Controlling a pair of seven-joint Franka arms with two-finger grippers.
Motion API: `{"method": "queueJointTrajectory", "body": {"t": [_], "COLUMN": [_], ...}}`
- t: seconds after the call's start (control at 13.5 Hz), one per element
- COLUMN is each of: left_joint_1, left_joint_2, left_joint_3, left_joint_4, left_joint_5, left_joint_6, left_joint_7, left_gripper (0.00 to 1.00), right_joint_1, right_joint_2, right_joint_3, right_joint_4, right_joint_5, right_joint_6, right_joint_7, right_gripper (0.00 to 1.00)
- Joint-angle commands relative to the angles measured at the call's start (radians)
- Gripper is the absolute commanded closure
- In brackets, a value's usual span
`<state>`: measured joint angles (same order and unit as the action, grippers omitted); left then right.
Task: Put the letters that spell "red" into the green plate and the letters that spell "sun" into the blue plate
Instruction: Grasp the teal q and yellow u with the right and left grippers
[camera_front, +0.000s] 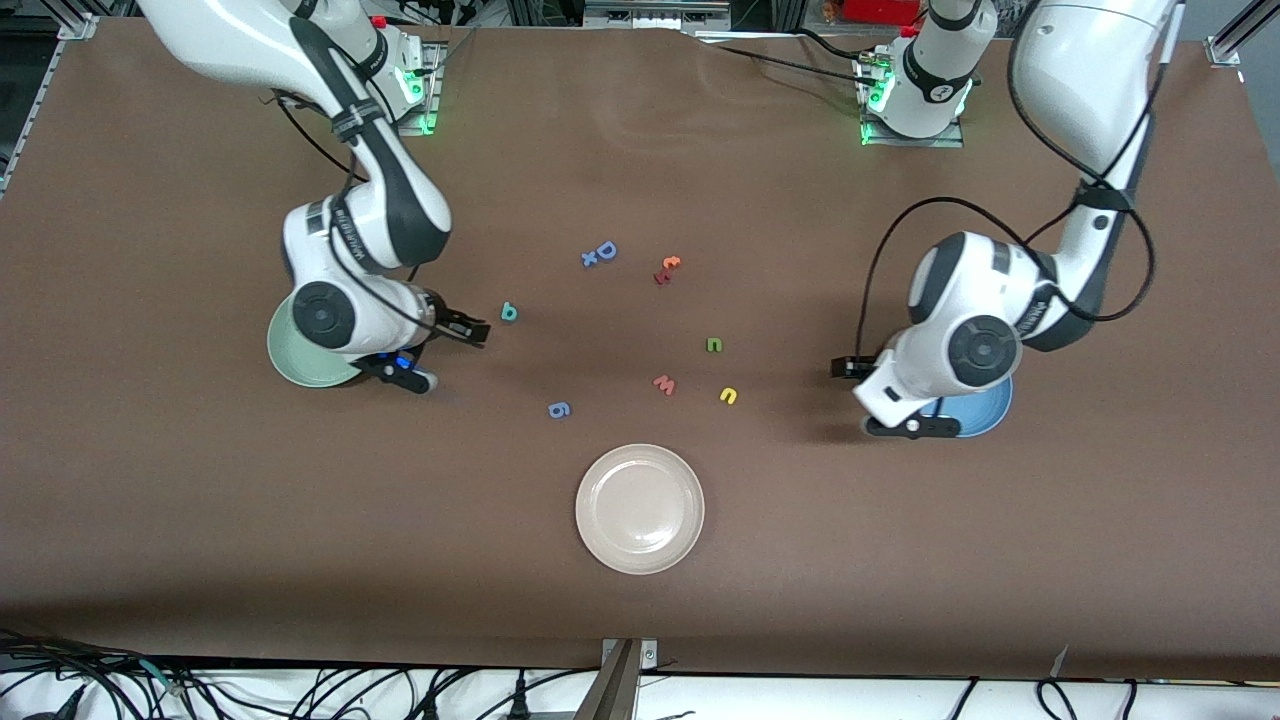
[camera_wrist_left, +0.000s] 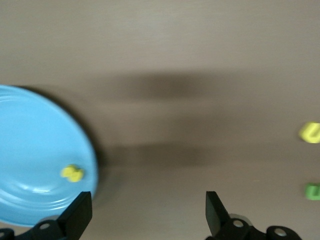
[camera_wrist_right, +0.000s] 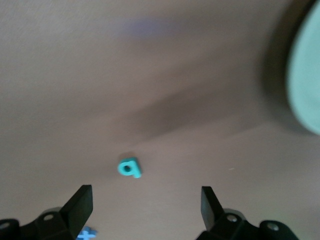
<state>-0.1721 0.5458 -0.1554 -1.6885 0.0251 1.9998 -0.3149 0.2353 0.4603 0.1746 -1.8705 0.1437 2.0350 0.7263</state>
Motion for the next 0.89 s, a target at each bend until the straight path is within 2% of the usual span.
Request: {"method": "queueJointTrajectory", "body": {"t": [0.0,0.22,0.44,0.59,0.81], "left_joint_1": [-0.061,-0.107,-0.159,-0.176,-0.216], "left_joint_2": [0.126,0.201,0.236,0.249,0.278], "left_joint_3": [0.008,0.008,0.010,0.008,0.010], "left_joint_4": [0.166,0.265,0.270,0.270,0.266], "left_joint_5": [-0.048,-0.050,-0.045,-0.045,-0.042], "left_joint_6": [-0.012,0.017,0.131,0.163,0.221], "left_joint_7": [-0.033,-0.018,0.002,0.002,-0.010], "left_gripper": [0.00,0.00,0.00,0.00,0.00], "right_joint_1": [0.032,0.039,0.038,0.039,0.050], "right_joint_2": [0.000,-0.008,-0.003,0.004,0.018], "right_joint_3": [0.002,0.011,0.016,0.046,0.052], "right_joint_4": [-0.090,-0.192,-0.231,-0.240,-0.240], "right_joint_5": [0.008,0.008,0.010,0.010,0.010], "right_joint_6": [0.137,0.247,0.298,0.350,0.378], "right_joint_7": [0.062,0.064,0.079,0.120,0.139], "right_gripper": [0.04,0.03,0.03,0.03,0.03]}}
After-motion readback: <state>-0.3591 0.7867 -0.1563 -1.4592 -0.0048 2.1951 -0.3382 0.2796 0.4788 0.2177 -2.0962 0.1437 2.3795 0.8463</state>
